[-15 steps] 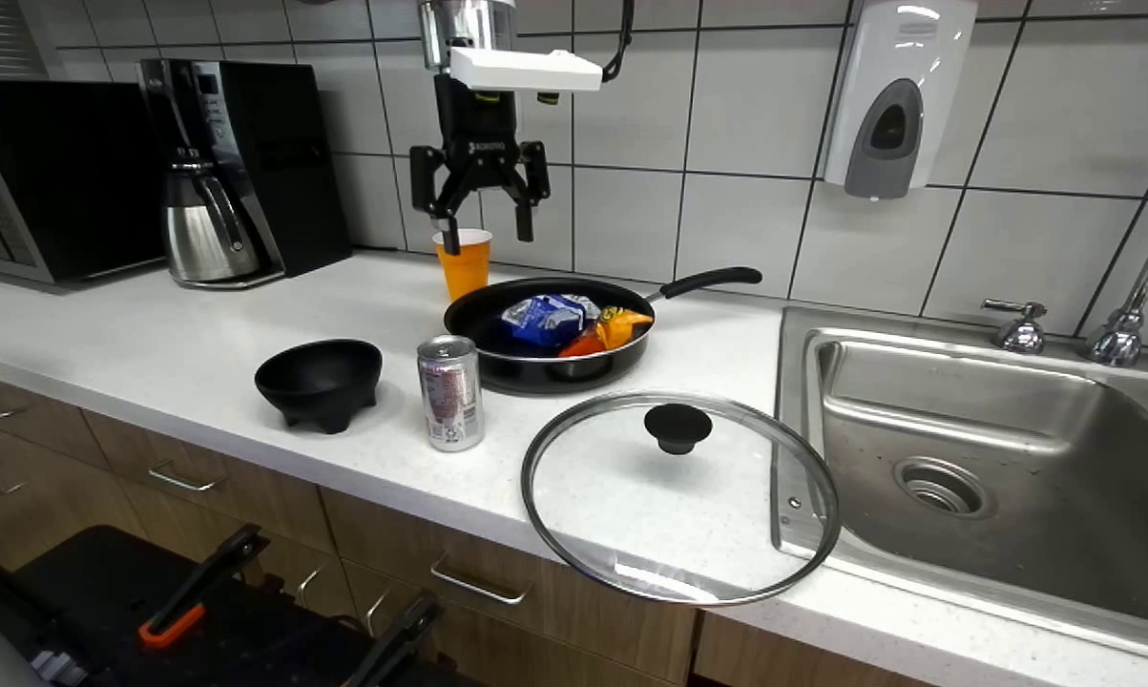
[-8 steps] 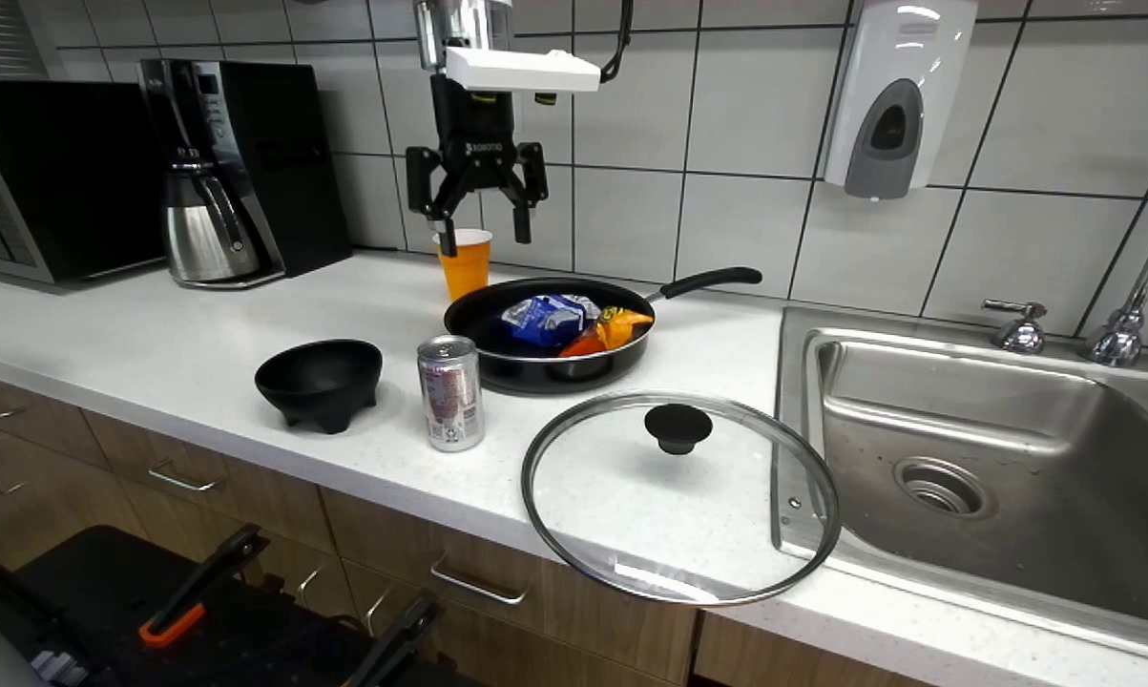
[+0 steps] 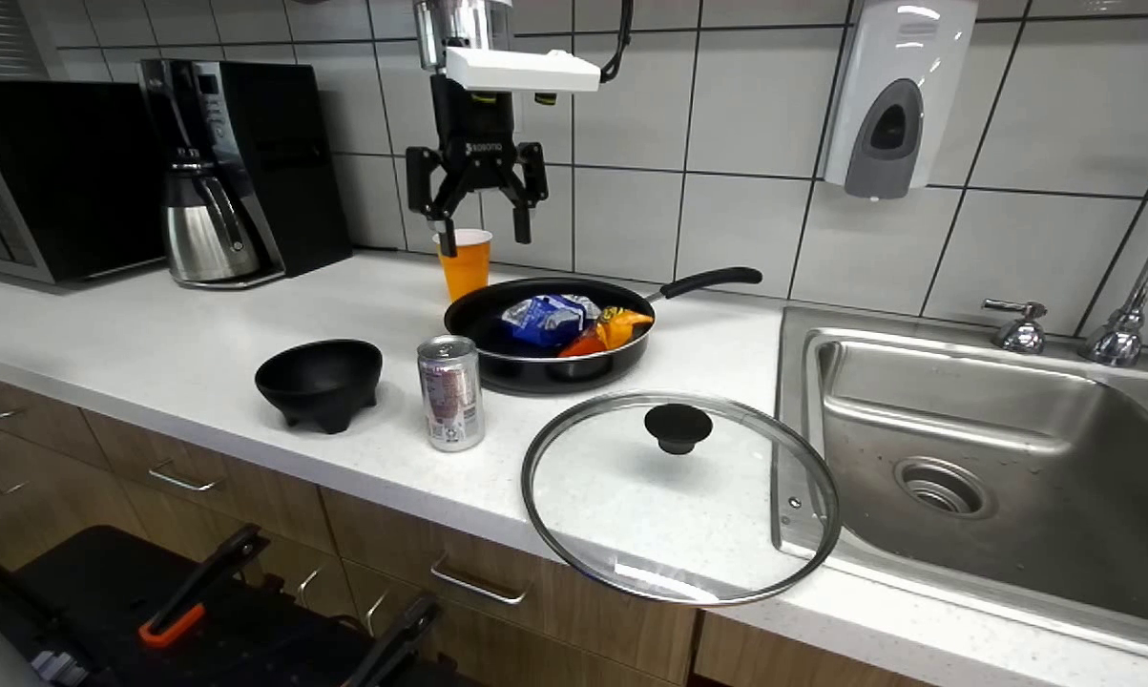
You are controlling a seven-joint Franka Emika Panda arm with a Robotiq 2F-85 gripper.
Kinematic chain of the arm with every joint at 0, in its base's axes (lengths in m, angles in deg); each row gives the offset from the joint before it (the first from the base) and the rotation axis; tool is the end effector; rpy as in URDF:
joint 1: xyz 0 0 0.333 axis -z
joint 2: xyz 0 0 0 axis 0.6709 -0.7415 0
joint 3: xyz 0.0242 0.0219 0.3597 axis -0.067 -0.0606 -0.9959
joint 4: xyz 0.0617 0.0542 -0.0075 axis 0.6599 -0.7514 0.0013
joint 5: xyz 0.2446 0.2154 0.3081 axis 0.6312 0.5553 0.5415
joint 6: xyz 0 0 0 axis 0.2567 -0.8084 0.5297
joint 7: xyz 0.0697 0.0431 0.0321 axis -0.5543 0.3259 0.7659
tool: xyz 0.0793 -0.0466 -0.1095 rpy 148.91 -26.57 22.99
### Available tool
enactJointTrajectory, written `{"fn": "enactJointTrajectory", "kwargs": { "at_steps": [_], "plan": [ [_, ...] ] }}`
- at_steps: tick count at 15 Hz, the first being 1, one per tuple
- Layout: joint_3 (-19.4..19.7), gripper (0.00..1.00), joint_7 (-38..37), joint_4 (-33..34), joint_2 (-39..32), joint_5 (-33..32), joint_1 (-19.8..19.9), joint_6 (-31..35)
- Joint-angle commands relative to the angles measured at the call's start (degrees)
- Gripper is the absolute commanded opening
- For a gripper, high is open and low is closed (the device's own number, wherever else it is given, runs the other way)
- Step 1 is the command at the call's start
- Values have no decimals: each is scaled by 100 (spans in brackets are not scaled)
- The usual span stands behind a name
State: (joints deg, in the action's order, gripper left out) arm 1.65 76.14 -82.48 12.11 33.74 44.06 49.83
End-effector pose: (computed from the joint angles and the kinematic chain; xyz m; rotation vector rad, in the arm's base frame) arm 0.5192 -0.0460 0.3521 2.6139 1.6752 -0.1051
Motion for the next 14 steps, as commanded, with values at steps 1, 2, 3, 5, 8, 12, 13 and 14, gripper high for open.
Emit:
{"fn": "enactJointTrajectory", "kwargs": {
  "at_steps": [1,2,3,5,8,12,13,14],
  "plan": [
    [44,100,-7,8,0,-6,-46,-12],
    [44,100,-7,8,0,-6,-46,-12],
    [44,100,-7,8,0,-6,-46,-12],
    [56,100,-90,-7,32,26,-29,-35],
    [160,100,-450,-204,242,90,62,-31],
    [462,100,-1058,-509,582,157,244,-29],
    [537,100,-1225,-562,654,123,300,-49],
    [629,100,-1391,-628,740,97,379,-65]
  ]
}}
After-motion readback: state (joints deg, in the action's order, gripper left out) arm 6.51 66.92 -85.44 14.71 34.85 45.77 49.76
